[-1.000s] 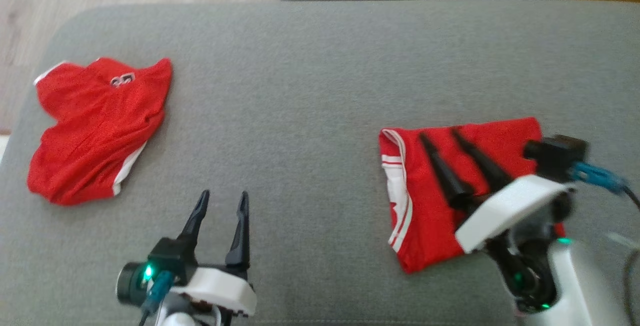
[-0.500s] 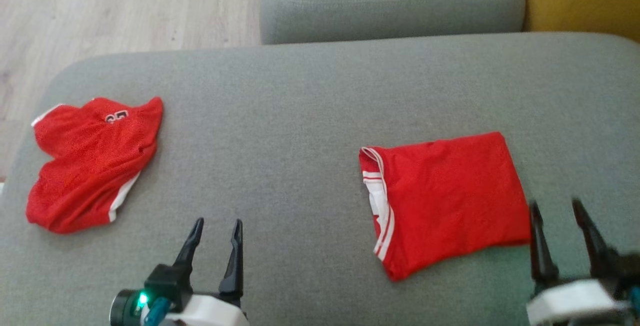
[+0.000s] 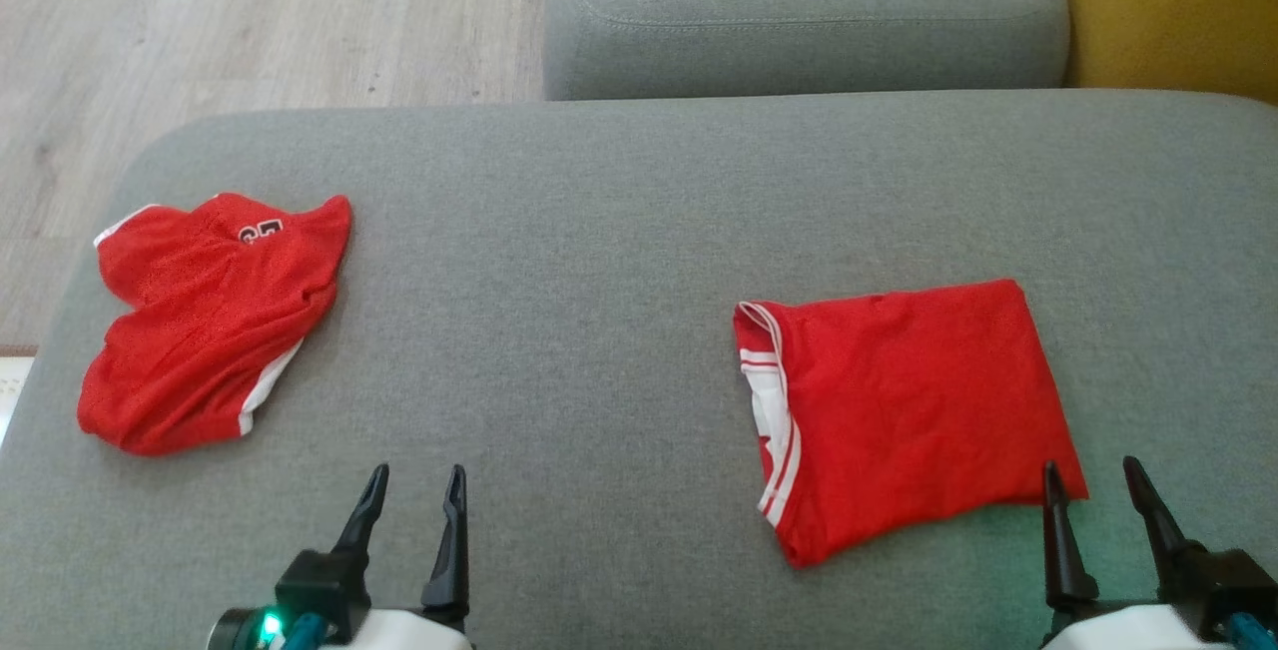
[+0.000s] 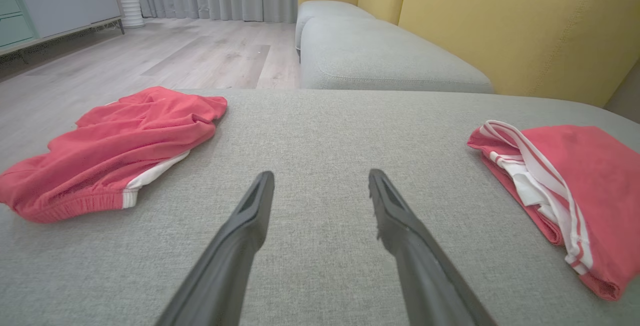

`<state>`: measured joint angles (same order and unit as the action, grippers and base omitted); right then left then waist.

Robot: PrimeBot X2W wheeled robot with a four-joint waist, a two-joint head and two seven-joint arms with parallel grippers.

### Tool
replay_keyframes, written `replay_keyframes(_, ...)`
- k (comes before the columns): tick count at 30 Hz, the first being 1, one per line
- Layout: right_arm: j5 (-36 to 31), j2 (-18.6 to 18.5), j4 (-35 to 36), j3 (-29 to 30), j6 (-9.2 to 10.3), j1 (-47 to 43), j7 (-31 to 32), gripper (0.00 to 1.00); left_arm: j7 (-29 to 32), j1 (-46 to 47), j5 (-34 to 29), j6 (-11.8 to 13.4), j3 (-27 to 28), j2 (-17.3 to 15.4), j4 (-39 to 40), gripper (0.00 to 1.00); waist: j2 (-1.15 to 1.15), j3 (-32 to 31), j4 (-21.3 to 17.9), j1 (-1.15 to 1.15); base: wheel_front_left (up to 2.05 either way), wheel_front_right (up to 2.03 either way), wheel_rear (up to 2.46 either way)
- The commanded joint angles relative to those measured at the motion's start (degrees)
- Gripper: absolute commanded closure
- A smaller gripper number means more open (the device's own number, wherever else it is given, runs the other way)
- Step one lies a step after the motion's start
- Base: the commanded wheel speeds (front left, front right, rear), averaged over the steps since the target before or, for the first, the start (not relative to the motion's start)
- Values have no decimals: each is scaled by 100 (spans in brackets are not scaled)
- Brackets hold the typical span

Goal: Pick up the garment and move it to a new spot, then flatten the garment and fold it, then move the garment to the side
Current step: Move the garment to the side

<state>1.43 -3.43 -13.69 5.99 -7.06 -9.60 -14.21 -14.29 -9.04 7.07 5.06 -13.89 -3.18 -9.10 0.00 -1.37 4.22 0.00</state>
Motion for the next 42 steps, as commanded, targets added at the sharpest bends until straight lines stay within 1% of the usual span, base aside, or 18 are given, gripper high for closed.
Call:
replay_keyframes(1, 1, -59, 194, -137, -43, 285, -77, 0, -71, 190, 0, 23, 230, 30, 222, 0, 0, -1, 8, 0, 0, 0, 0)
replay_keyframes(7, -53, -60, 131, -147, -43, 296, -78, 0, -71, 153, 12, 45, 266, 30, 220, 0, 0, 1, 37, 0, 0, 0, 0)
replay_keyframes(10, 34, -72, 100, -233, -43, 383, -78, 0, -71, 156, 25, 54, 274, 30, 220, 0, 0, 21, 43, 0, 0, 0, 0)
replay_keyframes(12, 146, -213, 138, -357, -43, 549, -75, 0, -71, 151, 48, 70, 290, 30, 235, 0, 0, 51, 22, 0, 0, 0, 0)
replay_keyframes(14, 370, -442, 134, -487, -43, 811, 120, 0, -71, 145, 69, 87, 306, 30, 252, 0, 0, 91, -6, 0, 0, 0, 0)
replay_keyframes(16, 849, -651, 79, -556, -43, 1135, 651, 0, -71, 144, 84, 88, 296, 30, 240, 0, 0, 139, -25, 0, 0, 0, 0)
replay_keyframes(21, 1745, -1403, -157, -841, -43, 1911, 2547, 0, -71, 264, 110, 92, 218, 30, 229, 0, 0, 432, 2, 0, 0, 0, 0)
replay_keyframes(24, 2096, -1714, -414, -951, -43, 2287, 3415, 0, -71, 393, 123, 88, 142, 30, 211, 0, 0, 636, 81, 0, 0, 0, 0)
replay_keyframes(28, 2287, -1910, -930, -1134, -43, 2609, 4083, 0, -71, 531, 150, 120, 62, 30, 165, 0, 0, 818, 225, 0, 0, 0, 0)
replay_keyframes(30, 2355, -1905, -1197, -1144, -43, 2740, 4297, 0, -71, 584, 155, 128, 27, 30, 157, 0, 0, 897, 284, 0, 0, 0, 0)
replay_keyframes(32, 2537, -1823, -1447, -1129, -43, 2852, 4506, 0, -71, 625, 162, 147, -7, 30, 161, 0, 0, 957, 328, 0, 0, 0, 0)
replay_keyframes(33, 2619, -1790, -1547, -1089, -43, 2909, 4563, 5, -71, 642, 163, 156, -23, 30, 167, 0, 0, 984, 345, 0, 0, 0, 0)
replay_keyframes(34, 2699, -1756, -1612, -1045, -43, 2970, 4566, 100, -71, 656, 166, 165, -33, 30, 175, 0, 0, 1007, 354, 0, 0, 0, 0)
replay_keyframes(36, 2836, -1727, -1629, -1030, -43, 3094, 4459, 100, -71, 673, 169, 195, -31, 30, 198, 0, 0, 1052, 331, 0, 0, 0, 0)
replay_keyframes(37, 2815, -1773, -1608, -1044, -43, 3161, 4315, 100, -71, 678, 171, 213, -22, 30, 212, 0, 0, 1075, 291, 0, 0, 0, 0)
replay_keyframes(38, 2815, -1773, -1608, -1044, -43, 3161, 4315, 100, -71, 678, 171, 213, -22, 30, 212, 0, 0, 1075, 291, 0, 0, 0, 0)
replay_keyframes(40, 2698, -1853, -1627, -1055, -43, 3334, 4042, 100, -71, 685, 144, 227, 5, 30, 241, 0, 0, 1147, 135, 0, 0, 0, 0)
replay_keyframes(42, 2510, -1919, -1719, -926, -43, 3604, 3730, 100, -71, 715, 111, 219, 29, 30, 280, 0, 0, 1258, -71, 0, 0, 0, 0)
